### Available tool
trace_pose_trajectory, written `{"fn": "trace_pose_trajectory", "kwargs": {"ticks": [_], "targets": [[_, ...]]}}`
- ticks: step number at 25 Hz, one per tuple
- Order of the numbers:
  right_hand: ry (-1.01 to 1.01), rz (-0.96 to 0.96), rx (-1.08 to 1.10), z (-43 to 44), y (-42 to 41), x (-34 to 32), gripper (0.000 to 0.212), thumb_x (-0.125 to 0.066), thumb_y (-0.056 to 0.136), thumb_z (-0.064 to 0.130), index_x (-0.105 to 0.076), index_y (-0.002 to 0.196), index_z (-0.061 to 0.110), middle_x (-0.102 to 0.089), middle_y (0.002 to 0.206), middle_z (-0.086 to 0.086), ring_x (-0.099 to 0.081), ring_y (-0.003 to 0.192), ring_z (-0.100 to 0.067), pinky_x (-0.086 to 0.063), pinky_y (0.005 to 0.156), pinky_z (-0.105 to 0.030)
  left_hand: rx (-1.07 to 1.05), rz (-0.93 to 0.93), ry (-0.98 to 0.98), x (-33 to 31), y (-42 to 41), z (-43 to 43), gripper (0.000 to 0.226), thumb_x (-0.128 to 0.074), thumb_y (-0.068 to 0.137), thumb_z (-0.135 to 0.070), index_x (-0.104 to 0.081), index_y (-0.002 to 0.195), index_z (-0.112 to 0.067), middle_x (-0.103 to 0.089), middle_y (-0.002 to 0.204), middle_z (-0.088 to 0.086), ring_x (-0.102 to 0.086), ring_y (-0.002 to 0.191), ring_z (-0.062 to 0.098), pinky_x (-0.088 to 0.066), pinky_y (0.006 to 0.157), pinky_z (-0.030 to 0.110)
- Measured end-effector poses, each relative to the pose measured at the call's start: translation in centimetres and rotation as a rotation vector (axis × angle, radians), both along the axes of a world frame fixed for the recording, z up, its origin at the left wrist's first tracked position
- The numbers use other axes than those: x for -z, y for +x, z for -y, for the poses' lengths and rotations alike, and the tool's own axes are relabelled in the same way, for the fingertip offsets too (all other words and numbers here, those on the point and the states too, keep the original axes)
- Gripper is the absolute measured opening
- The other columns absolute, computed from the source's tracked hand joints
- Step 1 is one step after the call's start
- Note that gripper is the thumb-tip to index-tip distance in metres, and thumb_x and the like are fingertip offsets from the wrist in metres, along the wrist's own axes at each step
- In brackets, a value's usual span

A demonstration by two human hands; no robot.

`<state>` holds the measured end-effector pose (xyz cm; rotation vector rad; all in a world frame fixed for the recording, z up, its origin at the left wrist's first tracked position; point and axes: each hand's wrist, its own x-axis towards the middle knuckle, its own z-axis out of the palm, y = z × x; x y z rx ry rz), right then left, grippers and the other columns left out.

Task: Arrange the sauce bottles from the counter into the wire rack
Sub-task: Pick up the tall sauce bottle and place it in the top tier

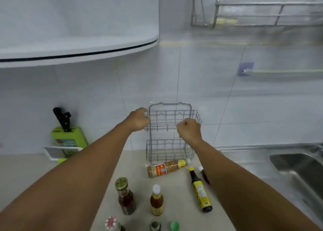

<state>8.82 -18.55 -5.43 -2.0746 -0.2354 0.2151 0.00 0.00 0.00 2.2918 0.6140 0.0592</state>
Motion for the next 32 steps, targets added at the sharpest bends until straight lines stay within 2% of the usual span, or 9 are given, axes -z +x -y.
{"fn": "trace_pose_trajectory", "kwargs": {"ticks": [4, 6, 9, 13, 16, 24, 26, 29, 32], "targets": [[-0.011, -0.276, 0.139, -0.3, -1.0, 8.5, 0.013, -0.054, 0.078, 0.008, -0.060, 0.067, 0.004, -0.071, 0.069, -0.016, -0.068, 0.053, -0.024, -0.067, 0.066, -0.042, -0.125, 0.029, -0.133, 3.2, 1.3, 0.5, 0.060, -0.039, 0.106, -0.032, -0.016, 0.159, -0.017, -0.026, 0.164, 0.009, -0.030, 0.149, 0.028, -0.027, 0.118, 0.034], [0.075, -0.519, 0.208, -0.9, -1.0, 13.5, 0.010, -0.063, 0.078, 0.010, -0.067, 0.078, 0.001, -0.071, 0.075, -0.015, -0.070, 0.060, -0.026, -0.067, 0.068, -0.046, -0.203, 0.058, -0.207, 4.9, 2.2, 0.5, 0.061, -0.035, 0.106, -0.039, -0.014, 0.160, -0.019, -0.024, 0.165, 0.007, -0.026, 0.150, 0.027, -0.023, 0.120, 0.037], [0.149, -0.828, 0.231, -2.0, 0.8, 20.8, 0.042, -0.075, 0.069, 0.031, -0.072, 0.105, 0.008, -0.072, 0.099, -0.013, -0.072, 0.080, -0.029, -0.067, 0.073, -0.049, -0.305, 0.133, -0.257, 6.5, 3.2, 0.0, 0.056, -0.033, 0.107, -0.037, -0.021, 0.158, -0.018, -0.027, 0.164, 0.003, -0.027, 0.150, 0.025, -0.024, 0.117, 0.031], [0.192, -1.004, 0.349, -4.1, 2.0, 25.9, 0.063, -0.081, 0.064, 0.044, -0.065, 0.117, 0.013, -0.065, 0.113, -0.008, -0.066, 0.098, -0.031, -0.060, 0.047, -0.040, -0.375, 0.175, -0.331, 8.0, 4.0, -0.6, 0.049, -0.038, 0.108, -0.027, -0.030, 0.156, -0.020, -0.038, 0.159, 0.000, -0.036, 0.145, 0.022, -0.025, 0.095, 0.020], [0.192, -0.980, 0.430, -5.3, 1.8, 25.8, 0.060, -0.082, 0.066, 0.043, -0.065, 0.114, 0.012, -0.072, 0.102, -0.010, -0.070, 0.088, -0.031, -0.056, 0.040, -0.038, -0.352, 0.183, -0.328, 8.6, 4.2, -1.3, 0.050, -0.041, 0.107, -0.030, -0.032, 0.155, -0.020, -0.043, 0.156, -0.001, -0.037, 0.145, 0.021, -0.026, 0.101, 0.021], [0.424, -0.937, 0.494, -5.3, 3.8, 31.3, 0.079, -0.086, 0.045, 0.035, -0.063, 0.115, 0.008, -0.077, 0.096, -0.016, -0.078, 0.075, -0.032, -0.065, 0.063, -0.054, -0.317, 0.190, -0.329, 9.1, 4.1, -1.7, 0.054, -0.043, 0.105, -0.036, -0.030, 0.155, -0.021, -0.042, 0.157, -0.001, -0.039, 0.144, 0.023, -0.030, 0.120, 0.038], [0.505, -0.898, 0.547, -4.6, 1.5, 27.3, 0.071, -0.089, 0.055, 0.030, -0.060, 0.115, 0.007, -0.074, 0.101, -0.016, -0.077, 0.082, -0.032, -0.066, 0.071, -0.055, -0.308, 0.189, -0.334, 9.2, 3.9, -1.8, 0.055, -0.043, 0.105, -0.037, -0.029, 0.156, -0.021, -0.041, 0.157, -0.001, -0.039, 0.145, 0.023, -0.030, 0.120, 0.037], [0.452, -0.598, 0.486, -2.6, -2.4, 19.7, 0.055, -0.088, 0.070, 0.023, -0.060, 0.116, 0.013, -0.074, 0.105, -0.010, -0.072, 0.091, -0.024, -0.063, 0.087, -0.049, -0.286, 0.190, -0.350, 9.4, 3.8, -2.0, 0.055, -0.043, 0.105, -0.038, -0.030, 0.156, -0.022, -0.043, 0.156, -0.001, -0.043, 0.142, 0.022, -0.031, 0.119, 0.037], [0.437, -0.246, 0.284, 0.2, -4.1, 12.3, 0.036, -0.089, 0.073, 0.016, -0.067, 0.100, 0.023, -0.079, 0.091, 0.005, -0.075, 0.085, -0.012, -0.059, 0.073, -0.022, -0.262, 0.201, -0.391, 9.8, 3.8, -2.3, 0.054, -0.044, 0.104, -0.038, -0.032, 0.155, -0.023, -0.042, 0.156, -0.002, -0.041, 0.143, 0.022, -0.032, 0.120, 0.040]]}}
